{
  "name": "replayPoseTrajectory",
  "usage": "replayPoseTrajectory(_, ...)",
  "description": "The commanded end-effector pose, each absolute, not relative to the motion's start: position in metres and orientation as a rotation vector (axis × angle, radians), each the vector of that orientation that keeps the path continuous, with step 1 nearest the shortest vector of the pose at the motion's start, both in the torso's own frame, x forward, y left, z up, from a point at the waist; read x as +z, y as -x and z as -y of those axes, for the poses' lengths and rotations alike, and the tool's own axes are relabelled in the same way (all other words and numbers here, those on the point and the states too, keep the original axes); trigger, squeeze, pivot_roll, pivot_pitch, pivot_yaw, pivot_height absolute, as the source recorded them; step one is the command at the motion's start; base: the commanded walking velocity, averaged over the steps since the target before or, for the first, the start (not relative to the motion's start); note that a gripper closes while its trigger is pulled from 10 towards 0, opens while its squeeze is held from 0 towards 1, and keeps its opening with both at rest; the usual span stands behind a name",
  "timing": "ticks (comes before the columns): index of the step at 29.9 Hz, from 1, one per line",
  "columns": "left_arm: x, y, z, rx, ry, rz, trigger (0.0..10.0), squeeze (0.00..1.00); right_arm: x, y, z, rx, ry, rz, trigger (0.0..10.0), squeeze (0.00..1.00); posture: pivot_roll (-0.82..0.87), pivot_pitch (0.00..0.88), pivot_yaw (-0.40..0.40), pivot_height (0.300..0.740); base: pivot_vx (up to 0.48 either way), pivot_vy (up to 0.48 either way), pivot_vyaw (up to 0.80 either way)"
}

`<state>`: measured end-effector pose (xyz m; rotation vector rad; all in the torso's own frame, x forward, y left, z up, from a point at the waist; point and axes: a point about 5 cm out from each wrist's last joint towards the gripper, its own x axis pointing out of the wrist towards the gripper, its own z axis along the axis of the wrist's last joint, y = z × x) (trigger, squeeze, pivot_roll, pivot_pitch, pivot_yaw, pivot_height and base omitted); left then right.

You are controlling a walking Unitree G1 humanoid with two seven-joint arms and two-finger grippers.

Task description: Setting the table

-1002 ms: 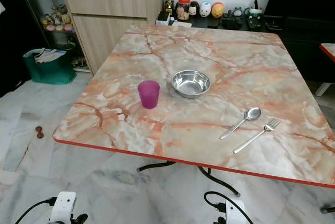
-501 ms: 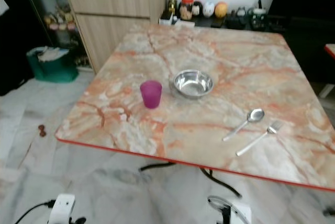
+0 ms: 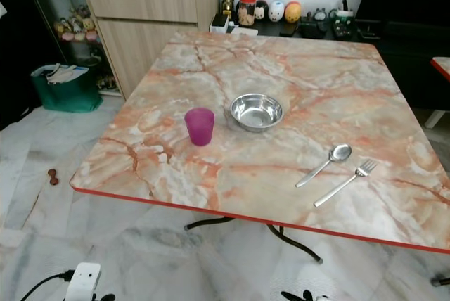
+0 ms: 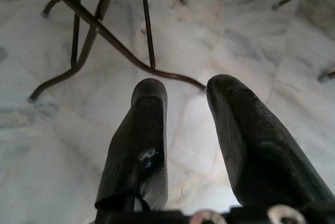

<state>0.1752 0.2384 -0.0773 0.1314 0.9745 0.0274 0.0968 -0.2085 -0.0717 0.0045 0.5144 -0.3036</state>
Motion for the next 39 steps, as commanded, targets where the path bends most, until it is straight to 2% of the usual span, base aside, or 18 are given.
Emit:
replayPoseTrajectory(1,-0.077,-0.174,-0.241,0.024,-0.144,-0.979,10.0,0.0,-0.071,-0.09,0.214,-0.334,-0.004,-0.506,10.0,0.0,0.01,0.0,-0.013,0.74,0.0,0.0,0.0)
replayPoseTrajectory(8,-0.077,-0.175,-0.241,0.02,-0.149,-0.975,10.0,0.0,-0.047,-0.078,0.223,-0.416,0.055,-0.382,10.0,0.0,0.0,0.0,-0.016,0.74,0.0,0.0,0.0)
replayPoseTrajectory(14,-0.076,-0.176,-0.241,0.028,-0.15,-0.973,10.0,0.0,-0.013,-0.084,0.231,-0.466,0.097,-0.237,10.0,0.0,0.0,0.0,-0.016,0.74,0.0,0.0,0.0)
replayPoseTrajectory(20,-0.075,-0.178,-0.241,0.047,-0.144,-0.966,10.0,0.0,0.048,-0.133,0.24,-0.493,0.116,-0.032,10.0,0.0,-0.01,0.0,-0.013,0.74,0.0,0.0,0.0)
replayPoseTrajectory(24,-0.075,-0.179,-0.241,0.058,-0.141,-0.963,10.0,0.0,0.063,-0.173,0.246,-0.433,0.146,0.025,10.0,0.0,-0.02,0.0,-0.009,0.74,0.0,0.0,0.0)
replayPoseTrajectory(25,-0.075,-0.179,-0.241,0.058,-0.141,-0.963,10.0,0.0,0.063,-0.173,0.246,-0.433,0.146,0.025,10.0,0.0,-0.02,0.0,-0.009,0.74,0.0,0.0,0.0)
replayPoseTrajectory(26,-0.075,-0.179,-0.241,0.062,-0.141,-0.965,10.0,0.0,0.072,-0.189,0.254,-0.459,0.134,0.056,10.0,0.0,-0.02,0.0,-0.005,0.74,0.0,0.0,0.0)
replayPoseTrajectory(28,-0.075,-0.179,-0.24,0.063,-0.139,-0.965,10.0,0.0,0.08,-0.202,0.259,-0.467,0.119,0.076,10.0,0.0,-0.02,0.0,-0.001,0.74,0.0,0.0,0.0)
replayPoseTrajectory(29,-0.075,-0.179,-0.24,0.063,-0.136,-0.964,10.0,0.0,0.088,-0.217,0.258,-0.439,0.124,0.087,10.0,0.0,-0.02,0.0,-0.003,0.74,0.0,0.0,0.0)
replayPoseTrajectory(31,-0.075,-0.18,-0.24,0.064,-0.135,-0.963,10.0,0.0,0.092,-0.22,0.258,-0.431,0.125,0.083,10.0,0.0,-0.02,0.0,-0.003,0.74,0.0,0.0,0.0)
replayPoseTrajectory(33,-0.075,-0.18,-0.239,0.069,-0.13,-0.96,10.0,0.0,0.104,-0.249,0.252,-0.391,0.065,0.085,10.0,0.0,-0.02,0.0,-0.003,0.74,0.0,0.0,0.0)
replayPoseTrajectory(39,-0.074,-0.182,-0.238,0.078,-0.12,-0.948,10.0,0.0,0.123,-0.296,0.232,-0.248,0.072,0.088,10.0,0.0,-0.01,0.0,0.003,0.74,0.0,0.0,0.0)
